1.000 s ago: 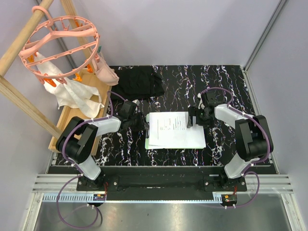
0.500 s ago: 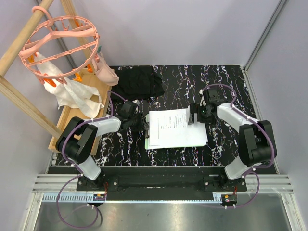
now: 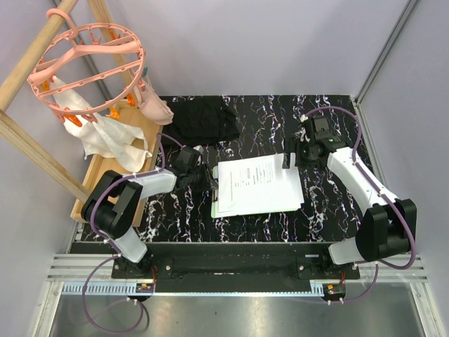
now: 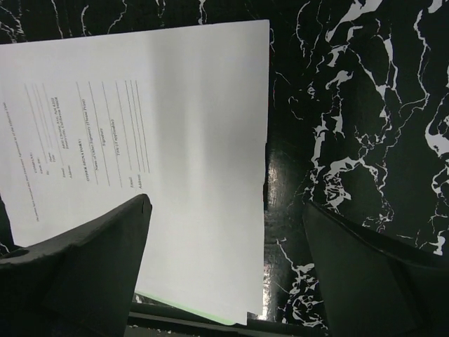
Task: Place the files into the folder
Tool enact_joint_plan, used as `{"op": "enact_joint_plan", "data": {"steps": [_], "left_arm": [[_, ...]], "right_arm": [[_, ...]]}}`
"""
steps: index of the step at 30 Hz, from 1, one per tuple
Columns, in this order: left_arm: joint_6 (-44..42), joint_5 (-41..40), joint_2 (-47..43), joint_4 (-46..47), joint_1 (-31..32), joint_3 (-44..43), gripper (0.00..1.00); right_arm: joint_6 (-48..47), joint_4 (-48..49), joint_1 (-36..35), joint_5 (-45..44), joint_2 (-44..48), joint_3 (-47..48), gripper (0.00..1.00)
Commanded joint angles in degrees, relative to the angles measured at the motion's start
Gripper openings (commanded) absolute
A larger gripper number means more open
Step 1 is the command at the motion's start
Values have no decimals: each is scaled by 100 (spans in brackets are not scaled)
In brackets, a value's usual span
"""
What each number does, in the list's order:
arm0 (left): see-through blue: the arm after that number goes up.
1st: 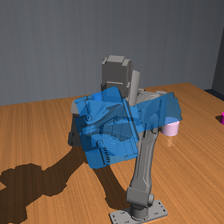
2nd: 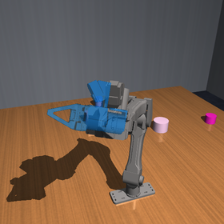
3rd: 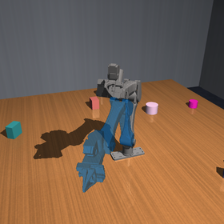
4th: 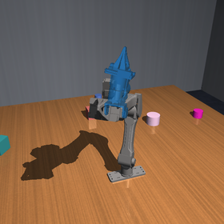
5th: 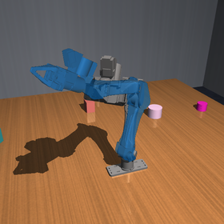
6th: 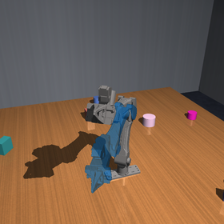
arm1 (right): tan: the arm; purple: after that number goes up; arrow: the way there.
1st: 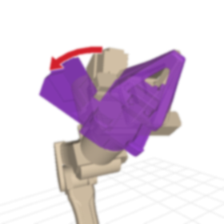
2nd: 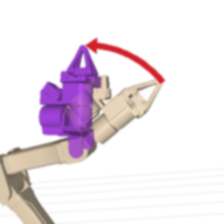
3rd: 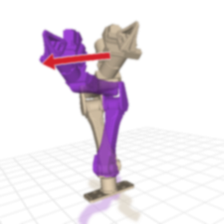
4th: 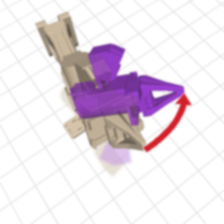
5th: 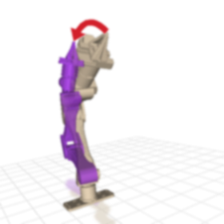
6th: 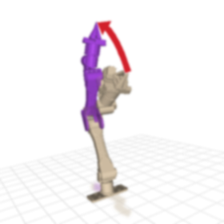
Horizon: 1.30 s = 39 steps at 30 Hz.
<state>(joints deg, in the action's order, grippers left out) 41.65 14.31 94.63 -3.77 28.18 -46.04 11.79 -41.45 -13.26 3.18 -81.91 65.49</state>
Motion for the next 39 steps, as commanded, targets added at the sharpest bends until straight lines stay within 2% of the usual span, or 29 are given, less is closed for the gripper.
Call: {"op": "enact_joint_plan", "data": {"steps": [1,3,4,6,7,8,10,11,12,14,18,26,34,39], "left_arm": [[-69,-174,56,-379,29,-63,0],[-43,-174,82,-379,29,-63,0],[-43,-165,82,-353,29,-63,0],[-25,-165,108,-352,29,-63,0],[-25,-165,117,-352,29,-54,0],[-34,-165,108,-361,29,-54,0],[-25,-165,108,-379,29,-37,0],[-25,-174,91,-379,29,-36,0],[-34,-165,99,-379,29,-28,0],[10,-147,108,-344,29,-19,0],[45,-77,143,-282,29,-10,0],[106,107,170,-151,21,-28,0],[177,529,12,631,-102,411,0],[230,845,-24,1194,-164,640,0]], "right_arm": [[139,-443,-334,-468,368,657,100],[384,-294,-650,-336,360,824,100],[524,72,-1009,221,308,816,100],[1051,635,-1327,717,89,606,100],[1262,1256,-1555,1137,-8,518,97],[1664,1593,-1696,1245,-192,317,90],[1914,2635,-1934,1499,-421,122,83],[2132,2877,-2100,1554,-562,17,70],[2213,3045,-2146,1711,-885,16,63],[2362,3642,-2251,1818,-1272,-97,54],[2451,4065,-2357,1800,-1635,-274,40],[2758,4725,-2506,1809,-2153,-669,32],[3022,5112,-2506,1589,-2566,-1065,28],[3179,5436,-2506,1791,-2813,-1153,25]]}}
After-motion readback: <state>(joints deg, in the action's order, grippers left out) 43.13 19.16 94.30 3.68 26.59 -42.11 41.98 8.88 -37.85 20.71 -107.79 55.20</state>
